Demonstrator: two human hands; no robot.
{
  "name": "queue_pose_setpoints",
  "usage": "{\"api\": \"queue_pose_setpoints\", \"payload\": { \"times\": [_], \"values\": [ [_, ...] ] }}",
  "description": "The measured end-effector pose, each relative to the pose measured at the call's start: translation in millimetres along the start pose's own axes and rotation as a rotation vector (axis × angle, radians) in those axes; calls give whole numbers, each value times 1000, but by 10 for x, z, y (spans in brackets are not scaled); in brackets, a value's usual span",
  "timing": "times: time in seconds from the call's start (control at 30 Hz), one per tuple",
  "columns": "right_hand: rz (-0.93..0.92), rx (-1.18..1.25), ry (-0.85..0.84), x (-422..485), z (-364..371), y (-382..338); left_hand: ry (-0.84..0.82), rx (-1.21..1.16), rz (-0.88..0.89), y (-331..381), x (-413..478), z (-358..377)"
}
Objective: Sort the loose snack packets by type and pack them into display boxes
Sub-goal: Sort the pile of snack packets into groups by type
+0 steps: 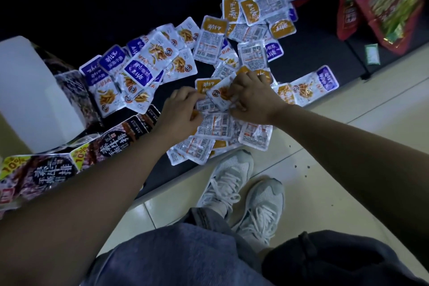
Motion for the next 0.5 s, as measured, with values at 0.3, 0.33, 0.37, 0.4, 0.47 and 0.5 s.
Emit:
{"api": "queue_pose_setpoints", "payload": {
  "times": [0.3,0.33,0.37,0.4,0.47,0.5],
  "values": [
    [74,30,-38,251,127,255,101,139,-14,72,581,-60],
    [70,23,-26,262,155,269,96,153,-23,79,666,-50],
    [62,21,0,263,170,278,81,161,-29,86,748,-38],
    [52,32,36,260,179,293,60,161,-39,90,826,-26],
    [33,65,104,237,191,346,25,167,-68,90,956,-8],
    [29,79,123,227,189,375,20,175,-84,88,1006,-5]
  ]
}}
Point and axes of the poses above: each hand's wrist, its own x-axis towards the middle knuckle, its own z-axis out of the palm, y = z × x, the point moved 2 cm from there along x, towards the middle knuckle, and after that the axes turned 3 degrees about z, right-handed, at the moved point
